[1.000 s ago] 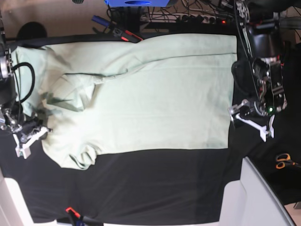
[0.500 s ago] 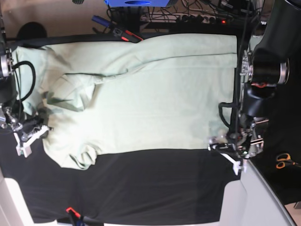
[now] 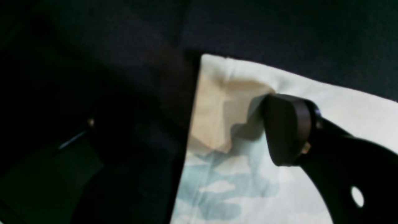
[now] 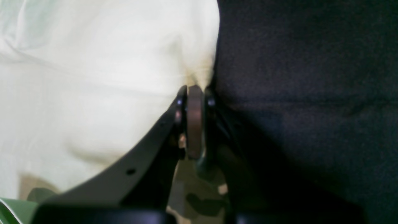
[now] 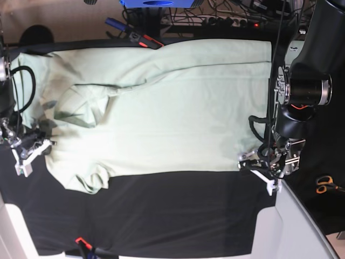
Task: Fold the T-shirt properly
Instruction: 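Pinch the shirt side edges near the hem with both grippers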
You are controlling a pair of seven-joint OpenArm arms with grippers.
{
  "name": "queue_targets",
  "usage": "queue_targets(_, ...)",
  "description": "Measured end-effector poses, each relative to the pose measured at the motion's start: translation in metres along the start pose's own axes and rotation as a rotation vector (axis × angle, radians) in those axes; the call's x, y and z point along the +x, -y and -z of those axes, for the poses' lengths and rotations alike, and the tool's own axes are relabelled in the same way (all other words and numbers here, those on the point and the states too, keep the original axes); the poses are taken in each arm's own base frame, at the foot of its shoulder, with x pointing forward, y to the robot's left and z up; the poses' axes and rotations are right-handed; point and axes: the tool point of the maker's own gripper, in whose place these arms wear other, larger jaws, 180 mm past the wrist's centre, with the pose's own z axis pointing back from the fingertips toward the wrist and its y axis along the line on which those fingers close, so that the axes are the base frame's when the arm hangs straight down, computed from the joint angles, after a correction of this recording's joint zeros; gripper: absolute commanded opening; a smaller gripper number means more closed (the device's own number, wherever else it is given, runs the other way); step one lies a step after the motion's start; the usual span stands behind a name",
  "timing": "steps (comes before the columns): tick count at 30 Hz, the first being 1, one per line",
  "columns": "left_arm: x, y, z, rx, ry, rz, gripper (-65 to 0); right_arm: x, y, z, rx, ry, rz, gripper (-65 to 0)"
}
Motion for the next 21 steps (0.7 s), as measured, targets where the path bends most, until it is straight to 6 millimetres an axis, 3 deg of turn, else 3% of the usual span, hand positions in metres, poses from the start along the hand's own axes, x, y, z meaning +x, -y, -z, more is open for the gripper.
queue_targets(7, -0.002, 0.023, 0.001, -0.065, 0.009, 0.032, -25.7, 0.001, 0.0, 0.0, 0.0, -0.004, 0.0, -65.0)
queue_targets(9, -0.002, 0.023, 0.001, -0.065, 0.011, 0.031, -35.8, 0.0, 0.0, 0.0, 0.0, -0.004, -0.001, -65.0)
queue_targets(13, -0.002, 0.024, 0.001, -0.069, 0.01, 0.026, -62.3, 0.0, -0.001, 0.0, 0.001, -0.004, 0.0, -65.0)
queue_targets(14, -0.002, 0.025, 0.001, -0.074, 0.01, 0.025, -65.0, 0.0, -0.001, 0.0, 0.001, -0.004, 0.0, -65.0)
queue_targets(21, -0.001, 0.022, 0.0, -0.076, 0.007, 0.02, -65.0, 0.008, -0.01, 0.002, 0.018, 0.012, -0.015, -65.0)
